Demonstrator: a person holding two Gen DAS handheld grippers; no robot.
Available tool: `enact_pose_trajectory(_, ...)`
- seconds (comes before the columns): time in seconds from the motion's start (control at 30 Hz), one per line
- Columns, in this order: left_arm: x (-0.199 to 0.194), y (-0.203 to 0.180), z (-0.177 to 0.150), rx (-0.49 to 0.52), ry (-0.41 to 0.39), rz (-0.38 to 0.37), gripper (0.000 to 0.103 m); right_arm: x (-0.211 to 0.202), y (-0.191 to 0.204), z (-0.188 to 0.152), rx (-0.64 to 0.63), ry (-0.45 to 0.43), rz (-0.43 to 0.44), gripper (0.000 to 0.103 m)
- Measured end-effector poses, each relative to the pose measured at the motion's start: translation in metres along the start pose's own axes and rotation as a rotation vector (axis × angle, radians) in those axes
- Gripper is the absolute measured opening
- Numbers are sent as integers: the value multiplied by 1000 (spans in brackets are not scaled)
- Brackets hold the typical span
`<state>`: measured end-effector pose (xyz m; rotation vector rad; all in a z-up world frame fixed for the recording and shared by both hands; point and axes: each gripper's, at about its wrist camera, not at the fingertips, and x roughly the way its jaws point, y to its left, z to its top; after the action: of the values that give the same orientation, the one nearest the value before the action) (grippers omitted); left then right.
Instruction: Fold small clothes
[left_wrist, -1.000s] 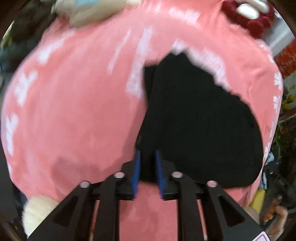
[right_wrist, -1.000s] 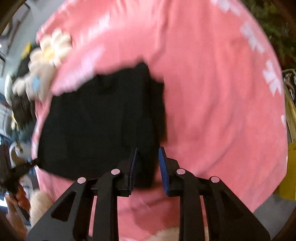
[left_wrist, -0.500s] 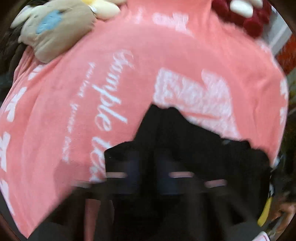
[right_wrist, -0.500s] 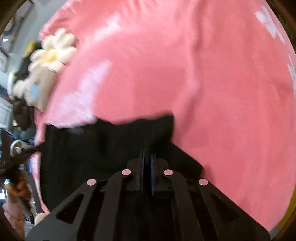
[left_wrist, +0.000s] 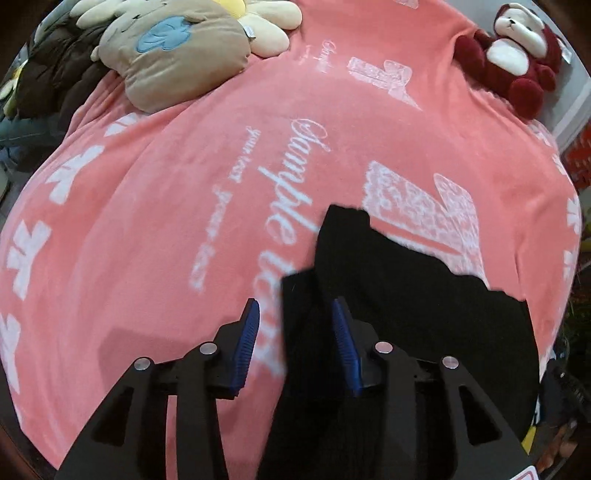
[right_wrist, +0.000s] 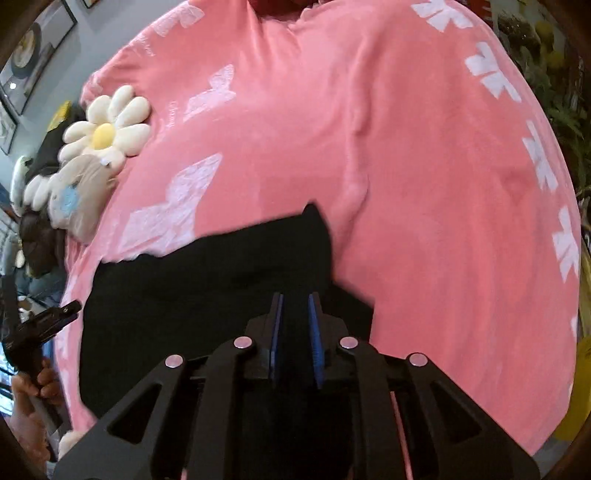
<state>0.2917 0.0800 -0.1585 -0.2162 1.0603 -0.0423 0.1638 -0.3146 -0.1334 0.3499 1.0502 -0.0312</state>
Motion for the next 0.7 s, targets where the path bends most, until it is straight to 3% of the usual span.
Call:
enact_pose_trajectory(0.07, -9, -2, -17, 42, 21, 7, 39, 26, 1, -19, -16, 112, -55, 11)
enact_pose_trajectory(0.13, -17, -8, -31, 67, 31, 24, 39, 11, 4, -22, 17, 71, -54, 14)
enact_pose_trajectory(0.23, -31, -19, -58, 112, 58, 24, 52, -26, 16, -28, 23, -23, -35, 14)
enact_pose_trajectory(0.3, -33, -28, -77, 148, 68, 37, 52, -15, 19, -40, 13, 35, -66, 22)
enact_pose_trajectory(0.33, -29, -33, -87, 173, 87, 46, 52, 8, 15, -50, 1, 125, -103, 21)
enact_pose_trajectory(0.37, -24, -36, -94, 189, 104, 59, 52, 17, 15, -55, 6, 132, -105, 21)
enact_pose_trajectory(0.5, -17, -46, -114, 224, 106, 89, 52, -22, 30, -51, 4, 3, -106, 22)
enact_pose_trajectory(0.53, -19, -47, -115, 233, 106, 87, 53, -21, 30, -54, 1, 5, -108, 24)
enact_pose_trajectory(0.6, -20, -48, -116, 238, 113, 87, 53, 9, 26, -68, -37, 118, -165, 24)
enact_pose_trajectory(0.7, -23, -49, -116, 236, 126, 95, 53, 4, 38, -73, -89, 86, -201, 25)
